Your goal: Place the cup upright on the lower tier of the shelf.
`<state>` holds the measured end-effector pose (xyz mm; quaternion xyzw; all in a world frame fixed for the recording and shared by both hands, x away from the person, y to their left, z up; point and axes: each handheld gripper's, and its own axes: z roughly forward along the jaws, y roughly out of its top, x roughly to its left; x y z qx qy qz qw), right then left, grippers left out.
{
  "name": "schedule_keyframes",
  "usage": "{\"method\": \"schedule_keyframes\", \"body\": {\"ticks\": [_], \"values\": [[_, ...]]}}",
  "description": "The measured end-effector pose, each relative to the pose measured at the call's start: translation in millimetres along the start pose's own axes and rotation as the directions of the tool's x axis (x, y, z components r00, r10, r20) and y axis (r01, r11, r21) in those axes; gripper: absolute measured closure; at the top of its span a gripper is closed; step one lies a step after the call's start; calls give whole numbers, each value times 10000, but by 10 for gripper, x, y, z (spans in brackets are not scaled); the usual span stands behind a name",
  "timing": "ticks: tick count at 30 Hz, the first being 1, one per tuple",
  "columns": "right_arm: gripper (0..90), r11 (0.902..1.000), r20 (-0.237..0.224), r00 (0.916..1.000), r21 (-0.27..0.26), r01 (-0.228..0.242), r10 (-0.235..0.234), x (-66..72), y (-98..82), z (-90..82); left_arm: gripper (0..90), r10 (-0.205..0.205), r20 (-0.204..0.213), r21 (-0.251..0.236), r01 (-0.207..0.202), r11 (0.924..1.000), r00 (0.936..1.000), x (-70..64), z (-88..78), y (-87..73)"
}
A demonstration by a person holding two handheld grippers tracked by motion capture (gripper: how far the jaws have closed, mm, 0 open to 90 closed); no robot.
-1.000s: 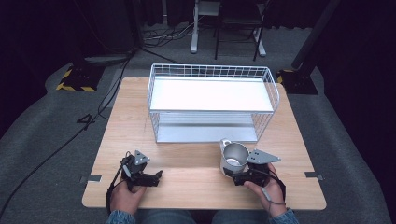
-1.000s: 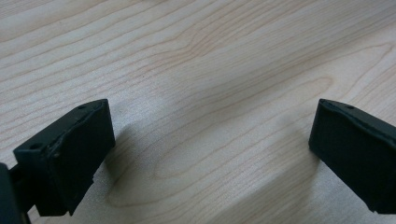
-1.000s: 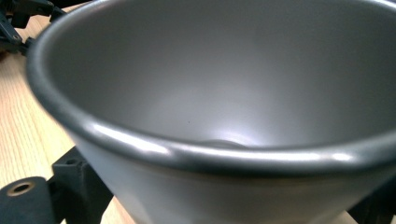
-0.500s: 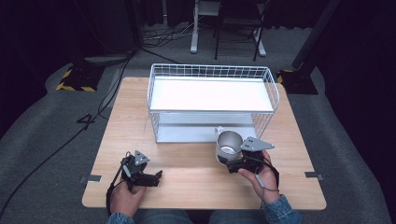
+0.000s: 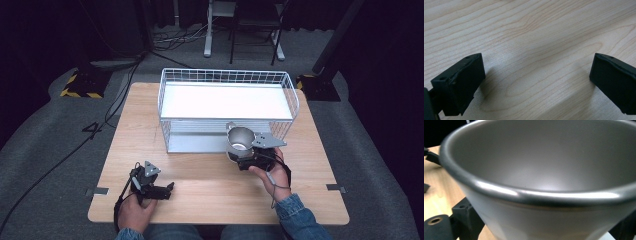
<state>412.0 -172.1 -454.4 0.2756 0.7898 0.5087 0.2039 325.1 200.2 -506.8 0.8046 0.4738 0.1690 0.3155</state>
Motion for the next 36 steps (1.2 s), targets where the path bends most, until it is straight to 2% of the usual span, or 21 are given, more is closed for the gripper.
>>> {"method": "schedule_keyframes", "body": {"ticks": [14,20,29,32,33,36], "values": [[86,9986,332,9985,-292,443,-433,-84,18,306,4,-68,-44,-11,68,10000,10000,-3,16,16],[86,9990,379,9989,-340,286,-273,-126,9,452,4,-70,-44,-16,70,10000,10000,-2,18,19],[86,9980,574,9973,-407,476,-453,-197,14,620,4,-71,-43,-18,71,10000,10000,-2,19,21],[86,9989,644,9976,-374,282,-258,-205,10,682,4,-70,-48,-14,70,10000,10000,-2,19,20],[86,9981,671,9969,-444,434,-404,-221,10,706,4,-71,-43,-20,71,10000,10000,-2,20,20],[86,9989,704,9972,-388,273,-245,-231,6,753,4,-70,-44,-17,70,10000,10000,-2,19,21]]}}
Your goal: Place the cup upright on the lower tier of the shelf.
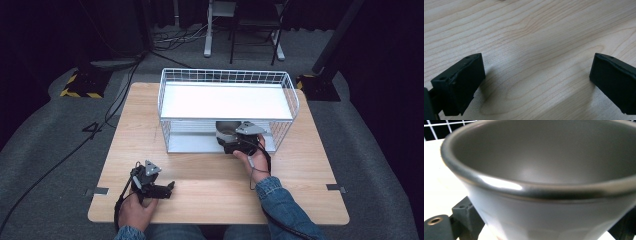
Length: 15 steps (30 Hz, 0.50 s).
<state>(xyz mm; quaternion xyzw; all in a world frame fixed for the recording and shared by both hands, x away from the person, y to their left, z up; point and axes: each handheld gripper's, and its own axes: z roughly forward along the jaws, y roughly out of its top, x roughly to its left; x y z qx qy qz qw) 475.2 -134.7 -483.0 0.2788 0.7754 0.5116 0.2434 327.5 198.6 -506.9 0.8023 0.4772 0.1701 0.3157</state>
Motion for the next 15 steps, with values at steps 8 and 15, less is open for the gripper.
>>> {"method": "schedule_keyframes", "body": {"ticks": [8,15], "values": [[85,9999,59,9999,73,-148,147,-31,-33,98,4,24,0,10,-24,10000,10000,2,0,1],[84,9948,-151,9947,-31,-1018,1018,-65,-82,125,4,1,-4,5,-1,10000,10000,0,0,0]]}}
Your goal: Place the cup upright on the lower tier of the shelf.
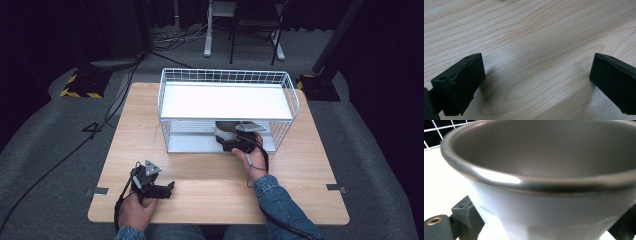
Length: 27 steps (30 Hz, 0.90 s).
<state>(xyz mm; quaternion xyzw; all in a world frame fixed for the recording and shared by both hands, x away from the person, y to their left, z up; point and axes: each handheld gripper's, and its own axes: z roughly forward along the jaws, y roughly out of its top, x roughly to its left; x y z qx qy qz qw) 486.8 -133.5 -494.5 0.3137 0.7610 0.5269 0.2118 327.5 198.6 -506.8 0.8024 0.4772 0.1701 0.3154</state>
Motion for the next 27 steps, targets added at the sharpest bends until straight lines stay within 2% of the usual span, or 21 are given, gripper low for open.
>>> {"method": "schedule_keyframes", "body": {"ticks": [14,16,19,24,27], "values": [[74,9993,14,9998,304,-219,218,-1,13,-5,4,3,-2,-3,-3,10000,10000,0,0,0],[58,9989,-114,9997,432,-194,199,-17,4,-5,3,1,-1,-3,-1,10000,10000,0,0,0],[4,9983,39,9996,505,-293,291,-35,-17,-11,4,-4,4,-8,4,10000,10000,-1,1,0],[0,9986,191,9997,513,-155,146,-41,-18,-27,4,0,1,-3,0,10000,10000,0,0,0],[0,9988,113,9999,489,-91,86,-39,-17,-65,3,-3,1,-3,3,10000,10000,0,0,0]]}}
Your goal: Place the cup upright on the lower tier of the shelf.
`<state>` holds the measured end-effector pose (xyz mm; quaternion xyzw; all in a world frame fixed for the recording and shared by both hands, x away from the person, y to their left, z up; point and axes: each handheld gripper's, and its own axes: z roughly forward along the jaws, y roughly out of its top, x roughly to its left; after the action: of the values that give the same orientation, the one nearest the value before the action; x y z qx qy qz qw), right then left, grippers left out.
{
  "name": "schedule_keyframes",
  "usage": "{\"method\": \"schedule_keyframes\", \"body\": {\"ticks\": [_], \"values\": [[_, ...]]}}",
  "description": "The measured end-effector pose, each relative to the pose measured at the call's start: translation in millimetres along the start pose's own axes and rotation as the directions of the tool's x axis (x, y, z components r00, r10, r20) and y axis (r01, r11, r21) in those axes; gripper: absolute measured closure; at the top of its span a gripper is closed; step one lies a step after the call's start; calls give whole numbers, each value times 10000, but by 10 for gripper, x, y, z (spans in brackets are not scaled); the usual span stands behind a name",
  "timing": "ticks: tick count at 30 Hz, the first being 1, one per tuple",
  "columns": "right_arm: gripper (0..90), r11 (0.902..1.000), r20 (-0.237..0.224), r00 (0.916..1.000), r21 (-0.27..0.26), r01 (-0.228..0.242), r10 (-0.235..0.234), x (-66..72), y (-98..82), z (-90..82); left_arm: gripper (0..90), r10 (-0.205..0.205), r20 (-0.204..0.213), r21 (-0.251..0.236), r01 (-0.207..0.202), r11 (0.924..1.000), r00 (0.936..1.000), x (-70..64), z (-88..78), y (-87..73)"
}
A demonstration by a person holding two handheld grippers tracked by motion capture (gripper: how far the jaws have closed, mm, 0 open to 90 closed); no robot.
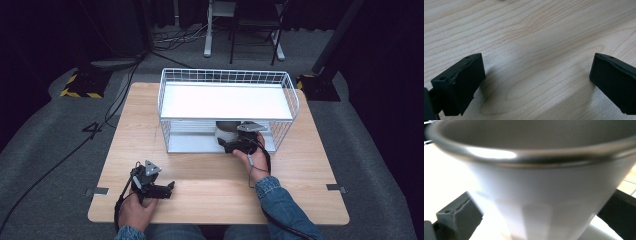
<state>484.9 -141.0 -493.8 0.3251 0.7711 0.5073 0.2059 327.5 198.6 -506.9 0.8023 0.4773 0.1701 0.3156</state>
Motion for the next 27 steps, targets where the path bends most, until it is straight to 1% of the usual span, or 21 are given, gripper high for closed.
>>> {"method": "schedule_keyframes", "body": {"ticks": [3,5,8,10,13,17,21,27], "values": [[0,9999,-49,9999,-5,-101,101,2,-4,-68,4,2,0,0,-2,10000,10000,0,0,0],[0,10000,-53,10000,-5,81,-82,-12,-6,-122,4,2,0,1,-2,10000,10000,0,0,0],[0,10000,-93,9999,64,-62,63,-14,-16,-228,4,22,1,4,-22,10000,10000,2,0,1],[0,10000,-57,10000,91,24,-24,-18,-27,-303,4,1,9,10,-1,10000,10000,1,1,2],[0,9999,-127,9999,103,60,-59,-14,-42,-417,4,8,-15,38,-8,10000,10000,3,0,4],[0,9997,-239,9997,231,-53,59,12,-38,-575,4,11,-33,15,-11,10000,10000,4,2,5],[0,9988,-353,9994,490,47,-30,42,-24,-726,4,2,-39,8,-2,10000,10000,4,3,5],[0,9989,-543,9983,412,216,-193,87,26,-959,4,6,-39,13,-5,10000,10000,3,2,5]]}}
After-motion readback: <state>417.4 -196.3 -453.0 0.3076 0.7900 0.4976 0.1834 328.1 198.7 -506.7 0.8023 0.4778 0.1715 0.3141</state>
